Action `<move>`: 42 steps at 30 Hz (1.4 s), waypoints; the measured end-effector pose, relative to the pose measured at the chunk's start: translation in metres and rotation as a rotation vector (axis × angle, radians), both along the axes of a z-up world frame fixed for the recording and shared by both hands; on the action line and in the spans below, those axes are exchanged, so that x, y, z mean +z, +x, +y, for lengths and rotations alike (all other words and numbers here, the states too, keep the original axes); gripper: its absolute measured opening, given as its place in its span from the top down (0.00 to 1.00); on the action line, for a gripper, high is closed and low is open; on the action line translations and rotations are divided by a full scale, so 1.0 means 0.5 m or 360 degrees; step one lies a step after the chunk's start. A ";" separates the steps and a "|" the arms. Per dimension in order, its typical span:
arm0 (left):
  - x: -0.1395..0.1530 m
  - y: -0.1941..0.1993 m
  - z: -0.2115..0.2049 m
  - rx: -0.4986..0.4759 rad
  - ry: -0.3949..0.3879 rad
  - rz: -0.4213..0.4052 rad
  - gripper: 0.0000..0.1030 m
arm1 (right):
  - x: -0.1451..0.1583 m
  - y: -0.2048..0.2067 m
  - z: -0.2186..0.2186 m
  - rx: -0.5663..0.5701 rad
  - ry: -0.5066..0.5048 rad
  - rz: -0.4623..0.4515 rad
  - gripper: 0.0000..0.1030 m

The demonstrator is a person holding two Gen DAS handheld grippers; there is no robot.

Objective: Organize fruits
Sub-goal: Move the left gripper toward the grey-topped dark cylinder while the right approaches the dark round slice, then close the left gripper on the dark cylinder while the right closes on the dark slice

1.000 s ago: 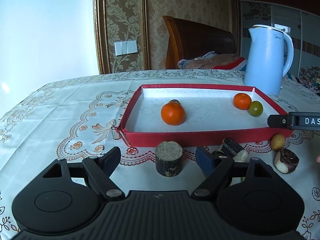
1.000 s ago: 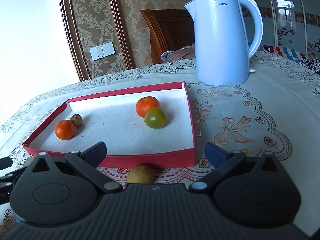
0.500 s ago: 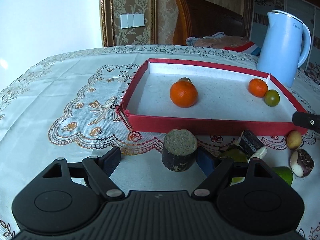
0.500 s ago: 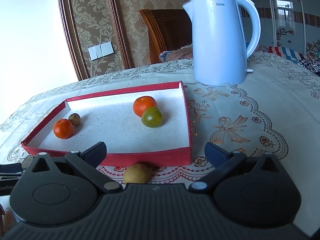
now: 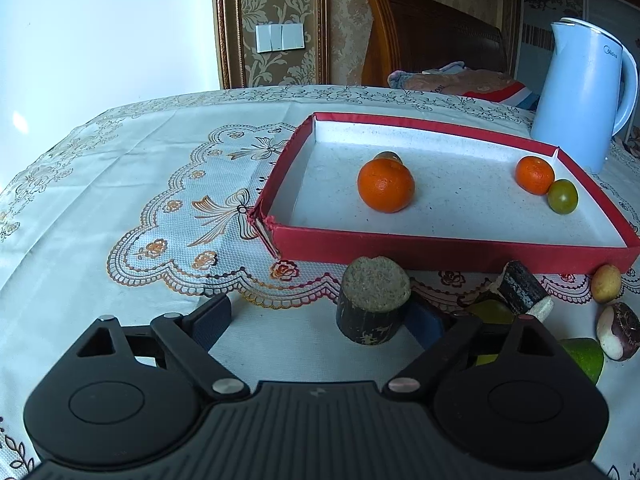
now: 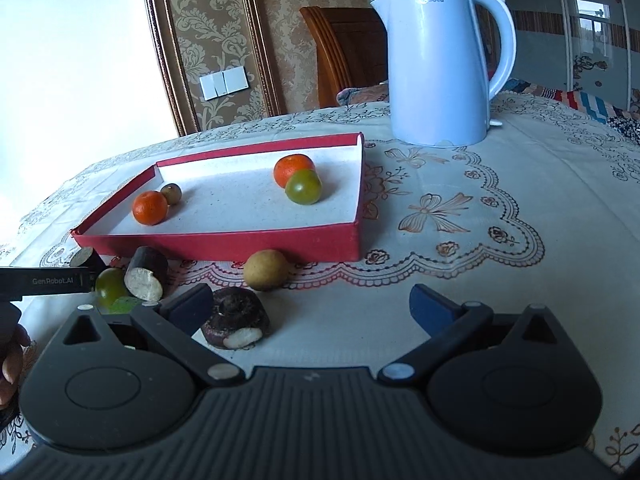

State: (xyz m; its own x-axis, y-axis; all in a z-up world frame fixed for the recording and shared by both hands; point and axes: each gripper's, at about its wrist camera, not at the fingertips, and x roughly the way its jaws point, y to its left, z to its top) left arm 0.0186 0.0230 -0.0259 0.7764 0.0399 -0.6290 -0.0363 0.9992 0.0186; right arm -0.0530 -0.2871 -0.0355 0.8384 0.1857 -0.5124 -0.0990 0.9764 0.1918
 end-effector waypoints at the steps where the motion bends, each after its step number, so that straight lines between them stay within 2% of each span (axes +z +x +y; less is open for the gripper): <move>1: 0.000 0.000 0.000 0.0000 0.0002 0.0000 0.10 | -0.001 0.001 0.003 0.0005 -0.0009 0.0005 0.00; 5: 0.000 0.000 0.000 0.0000 0.0002 0.0000 0.10 | -0.002 0.002 0.013 0.0030 -0.0043 0.0015 0.00; 11: 0.000 0.000 0.000 0.0000 0.0003 0.0001 0.10 | -0.001 0.003 0.051 0.0089 -0.0194 0.0026 0.00; 14: 0.000 0.000 0.001 0.0000 0.0003 0.0000 0.10 | -0.001 0.009 0.067 0.0139 -0.0197 0.0040 0.09; 17: 0.000 0.000 0.000 0.0000 0.0003 0.0000 0.10 | -0.004 0.019 0.081 0.0157 -0.0226 0.0074 0.12; 19: 0.000 0.000 0.000 0.0000 0.0003 0.0000 0.10 | -0.005 0.023 0.088 0.0176 -0.0231 0.0082 0.19; 23: 0.000 0.000 0.000 0.0000 0.0002 0.0000 0.10 | -0.008 0.035 0.096 0.0192 -0.0239 0.0106 0.26; 40: 0.004 -0.005 0.002 -0.0037 -0.0047 -0.0018 0.10 | -0.008 0.031 0.107 0.0244 -0.0260 0.0066 0.58; 42: 0.006 -0.010 -0.003 -0.0053 -0.0028 -0.0037 0.20 | -0.008 0.031 0.107 0.0243 -0.0266 0.0065 0.59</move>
State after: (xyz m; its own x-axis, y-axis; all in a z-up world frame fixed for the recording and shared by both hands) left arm 0.0138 0.0216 -0.0227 0.7916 0.0029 -0.6110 -0.0032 1.0000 0.0007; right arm -0.0376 -0.2338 -0.0395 0.7850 0.2186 -0.5797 -0.2437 0.9692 0.0354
